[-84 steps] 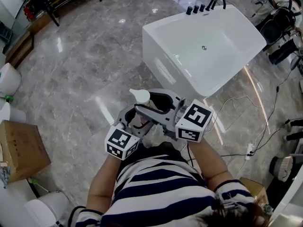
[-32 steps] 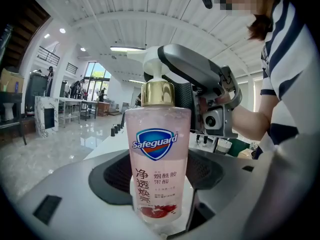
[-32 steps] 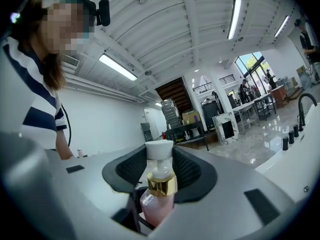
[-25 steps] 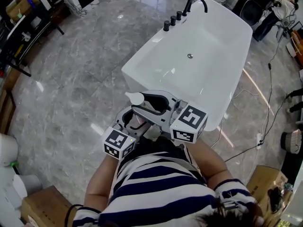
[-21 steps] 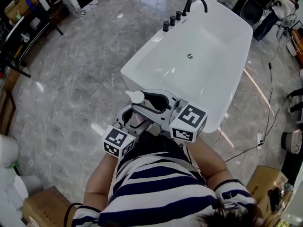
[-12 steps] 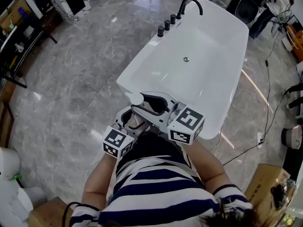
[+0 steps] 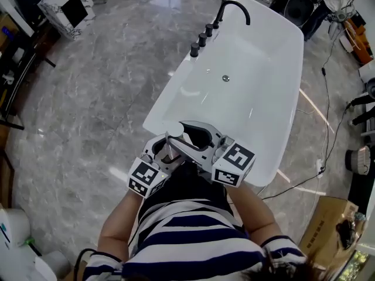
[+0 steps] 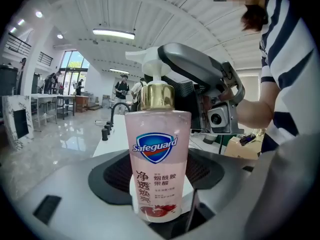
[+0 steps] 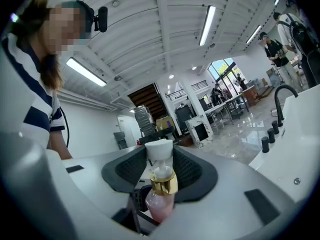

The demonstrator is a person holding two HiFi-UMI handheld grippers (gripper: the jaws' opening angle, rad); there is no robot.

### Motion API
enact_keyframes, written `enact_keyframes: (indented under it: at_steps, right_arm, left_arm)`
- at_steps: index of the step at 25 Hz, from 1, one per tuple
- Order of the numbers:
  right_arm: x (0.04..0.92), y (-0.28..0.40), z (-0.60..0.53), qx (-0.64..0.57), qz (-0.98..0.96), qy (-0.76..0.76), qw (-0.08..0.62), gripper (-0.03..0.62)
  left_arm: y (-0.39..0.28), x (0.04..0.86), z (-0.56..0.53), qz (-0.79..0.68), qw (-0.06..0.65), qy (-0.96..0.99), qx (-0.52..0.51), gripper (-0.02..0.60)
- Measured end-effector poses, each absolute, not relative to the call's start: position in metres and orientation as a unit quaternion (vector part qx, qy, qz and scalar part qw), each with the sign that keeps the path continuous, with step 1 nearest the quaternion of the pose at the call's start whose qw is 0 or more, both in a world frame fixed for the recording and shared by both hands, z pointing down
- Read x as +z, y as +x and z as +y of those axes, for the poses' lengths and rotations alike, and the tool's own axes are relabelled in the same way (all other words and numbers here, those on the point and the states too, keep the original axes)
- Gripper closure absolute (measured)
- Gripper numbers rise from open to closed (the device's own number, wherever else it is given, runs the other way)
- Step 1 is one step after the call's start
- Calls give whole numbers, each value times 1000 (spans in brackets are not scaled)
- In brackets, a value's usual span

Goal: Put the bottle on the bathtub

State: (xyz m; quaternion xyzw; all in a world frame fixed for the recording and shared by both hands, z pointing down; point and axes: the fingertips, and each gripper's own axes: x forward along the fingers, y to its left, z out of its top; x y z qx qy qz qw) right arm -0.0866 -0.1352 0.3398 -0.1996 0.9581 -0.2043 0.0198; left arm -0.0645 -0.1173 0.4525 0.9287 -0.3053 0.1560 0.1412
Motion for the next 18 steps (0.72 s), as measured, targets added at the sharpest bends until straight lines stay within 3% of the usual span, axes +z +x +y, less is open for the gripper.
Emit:
enact_keyframes:
  at_steps: [18]
  right_arm:
    - [379, -110, -271, -226, 934, -277, 0, 413]
  left_arm:
    - [-88, 492, -252, -232, 131, 948, 176, 267]
